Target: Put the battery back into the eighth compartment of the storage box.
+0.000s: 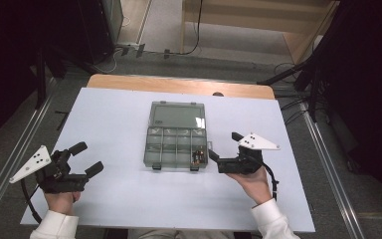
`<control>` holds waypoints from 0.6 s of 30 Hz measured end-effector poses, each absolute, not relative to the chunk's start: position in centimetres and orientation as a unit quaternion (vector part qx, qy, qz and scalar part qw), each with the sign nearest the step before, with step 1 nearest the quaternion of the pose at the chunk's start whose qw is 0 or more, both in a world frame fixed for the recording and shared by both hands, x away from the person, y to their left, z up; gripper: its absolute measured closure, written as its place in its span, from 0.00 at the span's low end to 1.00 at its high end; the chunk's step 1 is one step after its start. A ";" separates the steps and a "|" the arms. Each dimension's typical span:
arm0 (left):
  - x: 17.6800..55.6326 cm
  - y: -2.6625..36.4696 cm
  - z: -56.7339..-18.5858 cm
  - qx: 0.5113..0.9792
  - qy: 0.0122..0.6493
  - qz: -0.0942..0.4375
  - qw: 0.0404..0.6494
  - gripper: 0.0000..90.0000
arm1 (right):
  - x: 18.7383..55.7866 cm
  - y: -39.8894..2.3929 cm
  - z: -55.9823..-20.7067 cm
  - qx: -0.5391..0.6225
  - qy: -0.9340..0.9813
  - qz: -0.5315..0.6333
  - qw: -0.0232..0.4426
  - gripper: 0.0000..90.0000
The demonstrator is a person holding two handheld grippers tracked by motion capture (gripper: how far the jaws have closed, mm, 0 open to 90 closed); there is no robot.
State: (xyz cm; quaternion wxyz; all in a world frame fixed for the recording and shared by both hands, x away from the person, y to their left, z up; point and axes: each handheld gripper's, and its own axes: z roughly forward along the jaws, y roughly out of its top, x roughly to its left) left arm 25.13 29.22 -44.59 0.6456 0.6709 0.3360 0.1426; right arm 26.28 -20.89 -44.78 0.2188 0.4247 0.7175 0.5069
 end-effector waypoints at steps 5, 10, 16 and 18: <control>25.2 29.2 -44.6 0.670 0.336 0.142 0.646 0.00 | 25.6 -22.5 -45.2 0.449 0.694 0.509 0.239 0.00; 25.2 29.2 -44.6 0.670 0.336 0.142 0.647 0.00 | 24.6 -24.3 -45.3 0.446 0.672 0.537 0.247 0.00; 25.1 29.2 -44.6 0.668 0.336 0.141 0.649 0.00 | 23.3 -26.8 -46.0 0.451 0.661 0.542 0.257 0.00; 25.1 29.2 -44.6 0.668 0.337 0.141 0.648 0.00 | 22.9 -27.5 -46.4 0.455 0.662 0.536 0.259 0.00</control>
